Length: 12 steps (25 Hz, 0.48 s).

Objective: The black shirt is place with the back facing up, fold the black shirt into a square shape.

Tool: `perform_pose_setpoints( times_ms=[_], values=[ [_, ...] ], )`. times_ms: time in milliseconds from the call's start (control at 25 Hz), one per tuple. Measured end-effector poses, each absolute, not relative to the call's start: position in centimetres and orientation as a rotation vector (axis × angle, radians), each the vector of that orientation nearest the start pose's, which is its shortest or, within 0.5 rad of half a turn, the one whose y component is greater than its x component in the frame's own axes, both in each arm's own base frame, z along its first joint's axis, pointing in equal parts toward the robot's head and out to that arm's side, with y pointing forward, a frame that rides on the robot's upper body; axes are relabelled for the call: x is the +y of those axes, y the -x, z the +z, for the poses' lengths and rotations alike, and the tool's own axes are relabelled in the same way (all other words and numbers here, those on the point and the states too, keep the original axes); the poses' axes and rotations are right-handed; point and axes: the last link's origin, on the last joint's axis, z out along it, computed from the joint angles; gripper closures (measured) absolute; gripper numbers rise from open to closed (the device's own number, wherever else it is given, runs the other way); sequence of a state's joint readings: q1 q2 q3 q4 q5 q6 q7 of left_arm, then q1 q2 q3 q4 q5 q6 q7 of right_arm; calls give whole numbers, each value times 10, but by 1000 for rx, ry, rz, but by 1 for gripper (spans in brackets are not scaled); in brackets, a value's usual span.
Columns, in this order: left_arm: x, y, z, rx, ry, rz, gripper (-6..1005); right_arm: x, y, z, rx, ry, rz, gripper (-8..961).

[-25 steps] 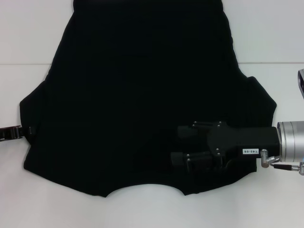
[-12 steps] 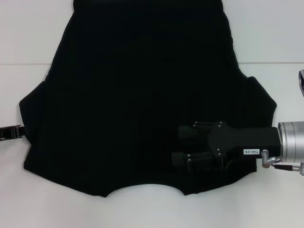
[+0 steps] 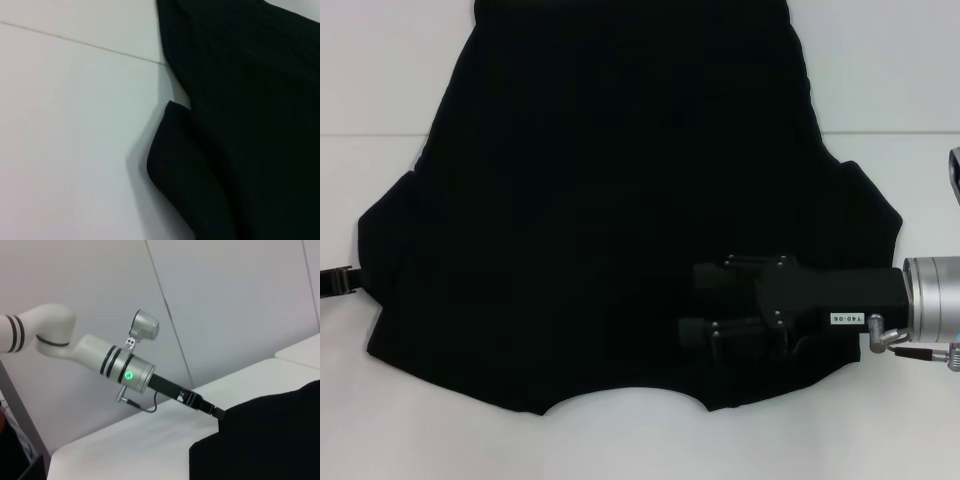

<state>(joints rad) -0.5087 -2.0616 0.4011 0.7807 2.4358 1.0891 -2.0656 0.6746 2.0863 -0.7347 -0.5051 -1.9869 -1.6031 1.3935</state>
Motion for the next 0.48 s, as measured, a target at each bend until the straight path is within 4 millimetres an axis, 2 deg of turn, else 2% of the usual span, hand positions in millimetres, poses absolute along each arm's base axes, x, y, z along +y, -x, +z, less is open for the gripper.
perform_pose_setpoints(
  times_ms=[480],
  values=[
    [341, 388, 80, -1477, 1794, -340, 968, 336, -216, -38, 637, 2905, 848, 45]
  ],
)
